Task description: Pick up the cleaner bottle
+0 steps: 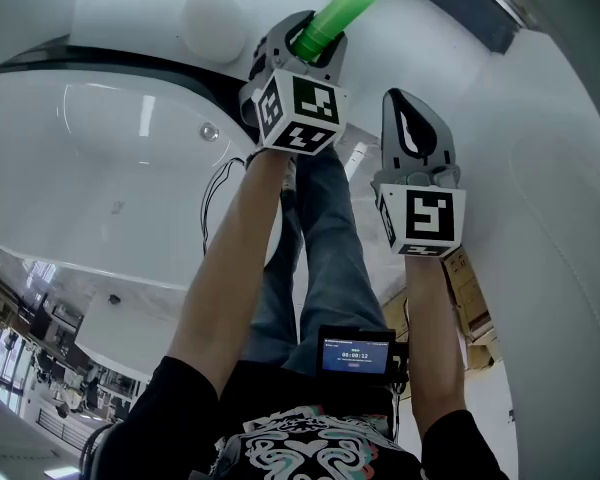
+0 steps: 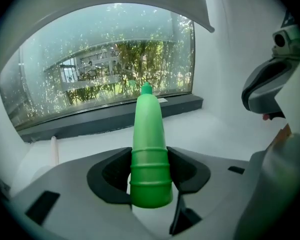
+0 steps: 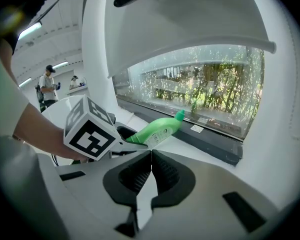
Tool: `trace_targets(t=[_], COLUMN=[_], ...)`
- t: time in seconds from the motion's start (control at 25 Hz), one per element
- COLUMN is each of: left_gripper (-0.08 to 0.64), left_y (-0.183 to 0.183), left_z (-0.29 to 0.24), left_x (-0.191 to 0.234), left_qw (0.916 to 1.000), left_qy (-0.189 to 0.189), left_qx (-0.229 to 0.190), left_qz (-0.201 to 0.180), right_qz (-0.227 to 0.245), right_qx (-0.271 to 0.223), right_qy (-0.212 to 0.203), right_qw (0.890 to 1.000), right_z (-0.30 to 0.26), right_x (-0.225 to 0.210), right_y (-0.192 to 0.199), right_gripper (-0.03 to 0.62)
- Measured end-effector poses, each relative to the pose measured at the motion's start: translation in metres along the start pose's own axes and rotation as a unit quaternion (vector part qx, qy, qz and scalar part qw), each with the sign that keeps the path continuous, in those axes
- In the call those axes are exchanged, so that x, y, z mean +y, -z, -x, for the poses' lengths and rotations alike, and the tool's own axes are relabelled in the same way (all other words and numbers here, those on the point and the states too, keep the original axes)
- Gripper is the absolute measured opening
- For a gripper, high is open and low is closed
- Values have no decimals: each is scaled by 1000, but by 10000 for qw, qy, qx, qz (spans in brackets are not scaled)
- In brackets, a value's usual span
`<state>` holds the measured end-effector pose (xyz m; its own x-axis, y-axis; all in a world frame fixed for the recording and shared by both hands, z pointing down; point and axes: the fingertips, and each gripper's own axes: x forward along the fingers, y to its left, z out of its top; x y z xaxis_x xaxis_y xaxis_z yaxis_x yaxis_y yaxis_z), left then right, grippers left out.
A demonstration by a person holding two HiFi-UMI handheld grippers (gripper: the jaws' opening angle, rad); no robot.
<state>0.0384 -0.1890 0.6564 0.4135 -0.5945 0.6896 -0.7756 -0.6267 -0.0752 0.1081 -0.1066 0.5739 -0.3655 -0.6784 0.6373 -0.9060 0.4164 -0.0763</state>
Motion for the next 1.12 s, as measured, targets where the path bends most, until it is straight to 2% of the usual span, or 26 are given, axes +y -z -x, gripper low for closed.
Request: trace_targets(t=[0.16,0.24,0.32,0.4,0.52,0.6,0.8,0.96,1.12], left_gripper=[206,207,221,221,218,212,204,201,201], left_y=[3,4,4,6,6,5,5,6,11], left_z=[-16,-28,-36,-40,-42,-42,-39,-30,-14], left_x=[-7,-9,-11,-18,-32,-36,-33,-37,-41], left_qw=[9988,9981,9953,9884,9730,9696,9771,9849,9860], left_qy=[31,188,394,593,835,911,1239,1489,1591], left_qx=[288,427,611,775,884,847,767,659,485], left_qz=[-400,-402,-644,-1166,-1962,-2109,-1550,-590,128], right_qz=[-16,-3,2,-5,-31,-33,-8,-7,-23], right_qx=[24,42,74,108,119,101,86,77,74], right_qy=[5,-8,-15,-12,-3,-12,-21,20,53], right_qw=[10000,10000,10000,9999,9999,9999,10000,10000,10000], right_z=[0,0,0,-1,0,0,-1,0,1], right_x=[-1,0,1,1,0,1,2,-3,-6], right_y=[1,3,6,9,11,11,8,7,7], right_gripper=[28,28,28,28,28,28,28,28,28])
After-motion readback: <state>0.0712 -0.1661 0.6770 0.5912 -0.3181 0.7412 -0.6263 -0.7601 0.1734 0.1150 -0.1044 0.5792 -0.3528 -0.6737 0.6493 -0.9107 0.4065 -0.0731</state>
